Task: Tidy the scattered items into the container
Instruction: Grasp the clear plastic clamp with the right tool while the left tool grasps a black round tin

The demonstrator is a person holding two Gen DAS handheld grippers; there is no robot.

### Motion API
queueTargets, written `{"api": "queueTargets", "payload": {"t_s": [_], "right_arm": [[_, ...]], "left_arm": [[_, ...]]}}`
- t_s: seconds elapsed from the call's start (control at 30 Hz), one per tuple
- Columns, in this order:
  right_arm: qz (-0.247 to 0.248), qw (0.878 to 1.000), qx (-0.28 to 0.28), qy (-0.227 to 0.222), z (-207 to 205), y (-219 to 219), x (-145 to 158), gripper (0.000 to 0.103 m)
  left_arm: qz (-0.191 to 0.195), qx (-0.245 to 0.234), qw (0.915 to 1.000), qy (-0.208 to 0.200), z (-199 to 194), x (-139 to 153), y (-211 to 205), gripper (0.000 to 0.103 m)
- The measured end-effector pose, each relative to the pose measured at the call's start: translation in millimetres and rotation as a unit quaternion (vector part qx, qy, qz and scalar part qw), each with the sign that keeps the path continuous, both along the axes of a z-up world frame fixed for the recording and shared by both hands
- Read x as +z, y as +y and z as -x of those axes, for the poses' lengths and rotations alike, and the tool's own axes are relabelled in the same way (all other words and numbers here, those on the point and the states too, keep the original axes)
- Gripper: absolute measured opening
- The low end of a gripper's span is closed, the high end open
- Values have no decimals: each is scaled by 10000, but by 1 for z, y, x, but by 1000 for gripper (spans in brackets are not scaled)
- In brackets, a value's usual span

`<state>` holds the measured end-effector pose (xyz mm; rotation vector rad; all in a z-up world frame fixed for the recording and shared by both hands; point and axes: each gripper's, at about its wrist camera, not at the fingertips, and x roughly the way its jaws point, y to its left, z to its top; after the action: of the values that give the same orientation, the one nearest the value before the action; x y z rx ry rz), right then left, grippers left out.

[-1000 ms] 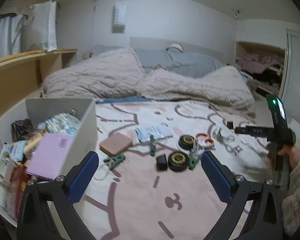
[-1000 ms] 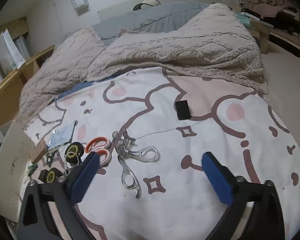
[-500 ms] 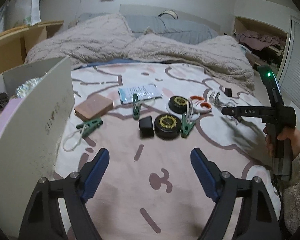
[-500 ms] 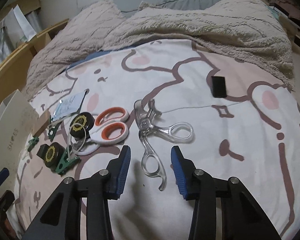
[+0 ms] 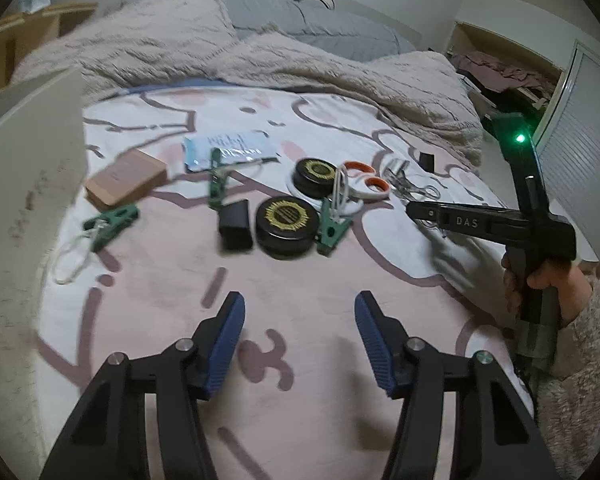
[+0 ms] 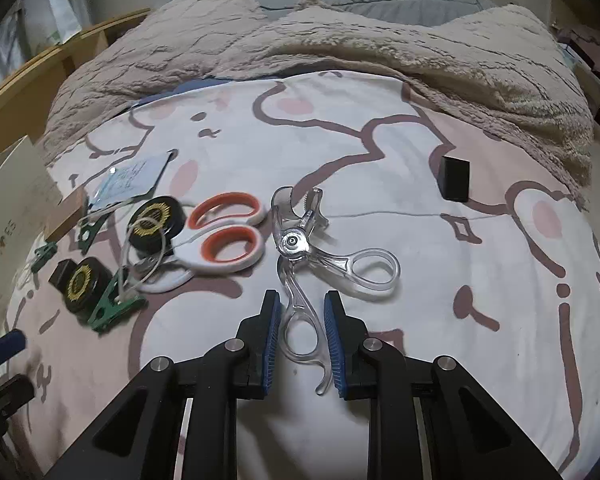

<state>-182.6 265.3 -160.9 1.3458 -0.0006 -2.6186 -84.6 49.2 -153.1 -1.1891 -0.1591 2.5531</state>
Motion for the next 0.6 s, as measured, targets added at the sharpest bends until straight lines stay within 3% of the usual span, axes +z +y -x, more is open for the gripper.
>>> {"api": "queueTargets", "payload": {"t_s": [0.2,0.33,0.6], "right_arm": [[-52,9998,176,-32,-10,-10,0,23],[-21,9996,274,-81,-18,-13,1,23],[58,9980,588,-220,-35,-18,5,23]], "left_arm": [[-149,-98,9995,-261,21,-11,8,57],[-36,-130,9995,-293,33,-16,16,57],[118,67,9994,-316,58,-19,11,48]]}}
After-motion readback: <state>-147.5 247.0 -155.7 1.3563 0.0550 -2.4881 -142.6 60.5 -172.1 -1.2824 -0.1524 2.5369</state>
